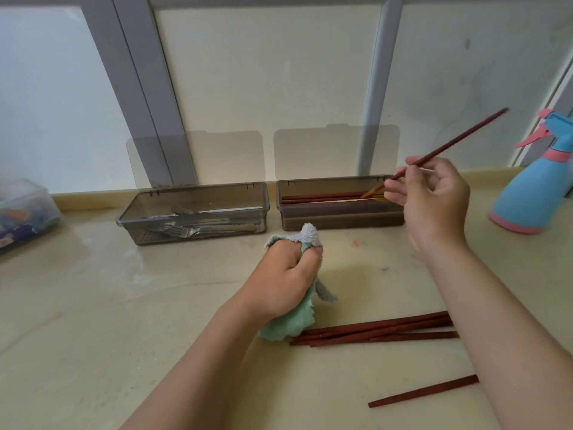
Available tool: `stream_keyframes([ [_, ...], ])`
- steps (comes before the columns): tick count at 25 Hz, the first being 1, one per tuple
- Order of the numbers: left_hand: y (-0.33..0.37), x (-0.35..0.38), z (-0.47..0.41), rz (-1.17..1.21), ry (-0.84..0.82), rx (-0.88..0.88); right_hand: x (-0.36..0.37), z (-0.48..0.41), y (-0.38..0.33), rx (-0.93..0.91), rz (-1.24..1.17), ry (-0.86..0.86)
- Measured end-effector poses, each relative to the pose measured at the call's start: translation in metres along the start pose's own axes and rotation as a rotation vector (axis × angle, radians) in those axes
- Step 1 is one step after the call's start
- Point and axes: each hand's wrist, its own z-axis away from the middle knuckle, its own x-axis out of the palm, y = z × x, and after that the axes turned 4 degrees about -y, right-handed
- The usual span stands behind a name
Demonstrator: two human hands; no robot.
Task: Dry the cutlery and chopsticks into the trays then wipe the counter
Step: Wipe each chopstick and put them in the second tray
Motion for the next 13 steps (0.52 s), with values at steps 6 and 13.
stream_keyframes([
  [6,-0.004,0.002,-0.003,-0.007,0.002,-0.022,0.005,-0.012,0.035,-0.409,0.769,-0.189],
  [13,-0.007,0.002,-0.002,-0.001,-0.008,-0.025,0.019,-0.005,0.032,-0.253,1.094,-0.229],
])
